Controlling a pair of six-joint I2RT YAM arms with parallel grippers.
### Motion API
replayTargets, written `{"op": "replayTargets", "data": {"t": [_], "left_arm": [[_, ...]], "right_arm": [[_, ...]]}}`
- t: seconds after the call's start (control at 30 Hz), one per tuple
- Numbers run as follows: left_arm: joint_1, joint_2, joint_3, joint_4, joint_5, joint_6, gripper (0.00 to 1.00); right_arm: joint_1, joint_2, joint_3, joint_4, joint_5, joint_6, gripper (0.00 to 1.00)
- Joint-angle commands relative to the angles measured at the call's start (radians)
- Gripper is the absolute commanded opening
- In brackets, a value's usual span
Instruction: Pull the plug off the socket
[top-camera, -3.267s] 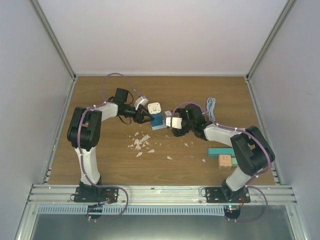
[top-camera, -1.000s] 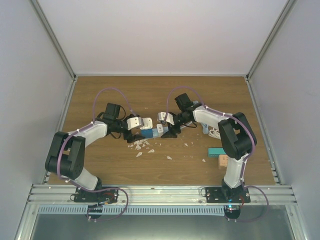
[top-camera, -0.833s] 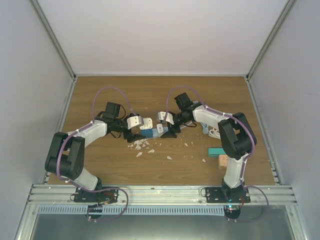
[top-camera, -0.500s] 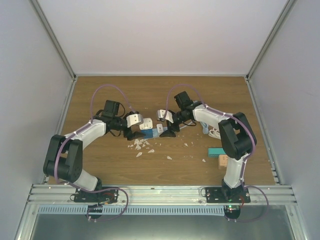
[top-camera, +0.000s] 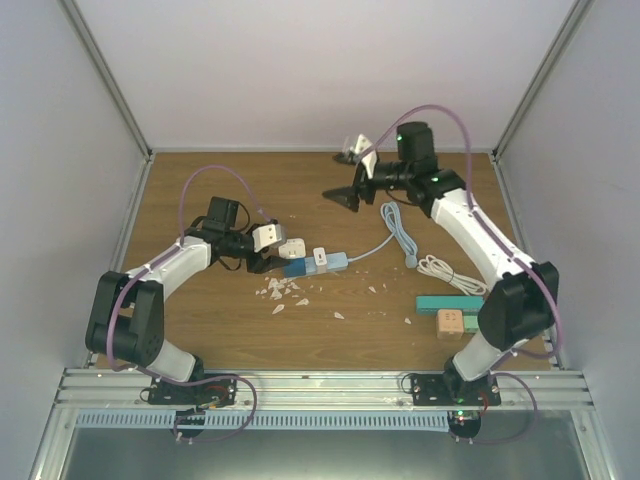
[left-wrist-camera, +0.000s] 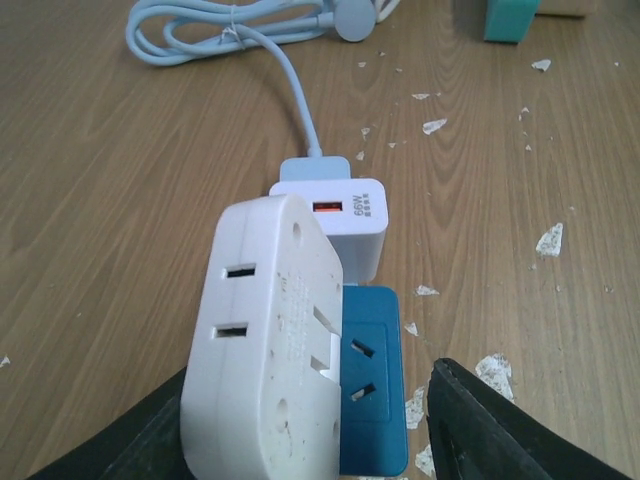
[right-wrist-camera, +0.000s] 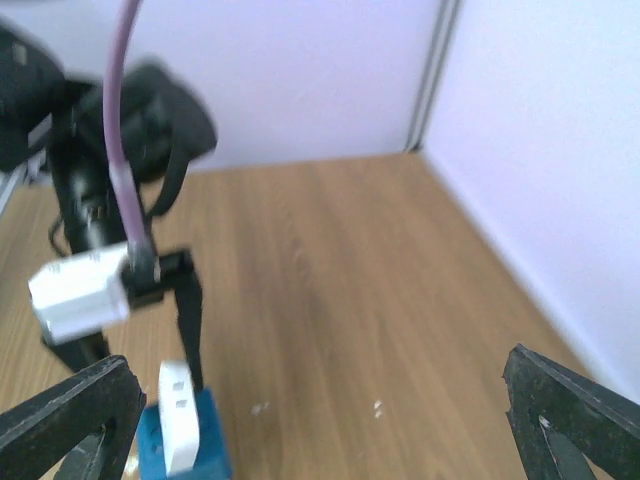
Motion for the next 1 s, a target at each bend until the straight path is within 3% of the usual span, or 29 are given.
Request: {"op": "replayTargets", "data": {"t": [0.0, 0.23, 0.57, 0.97], "left_arm": [[-0.006, -0.028, 0.043, -0.013, 0.003, -0.017, 0.56], [-0.008, -0.027, 0.099, -0.031, -0.040, -0.046, 0.50], [-0.019, -0.001, 0.113, -0.050, -0.037, -0.082, 0.40], [-0.037, 0.002, 0.090, -0.109, -0.044, 0.012, 0.34]], "right_arm": [[-0.042, -0.072, 0.085, 0.108, -0.003, 0.361, 1.00], [-0.074, -0.092, 0.206, 0.190, 0.071, 0.692, 1.00], [-0.150, -0.015, 0.279, 0.309, 0.046, 1.073, 1.00], [-0.193, 0.049, 0.336, 0.395, -0.005, 1.325, 1.00]]}}
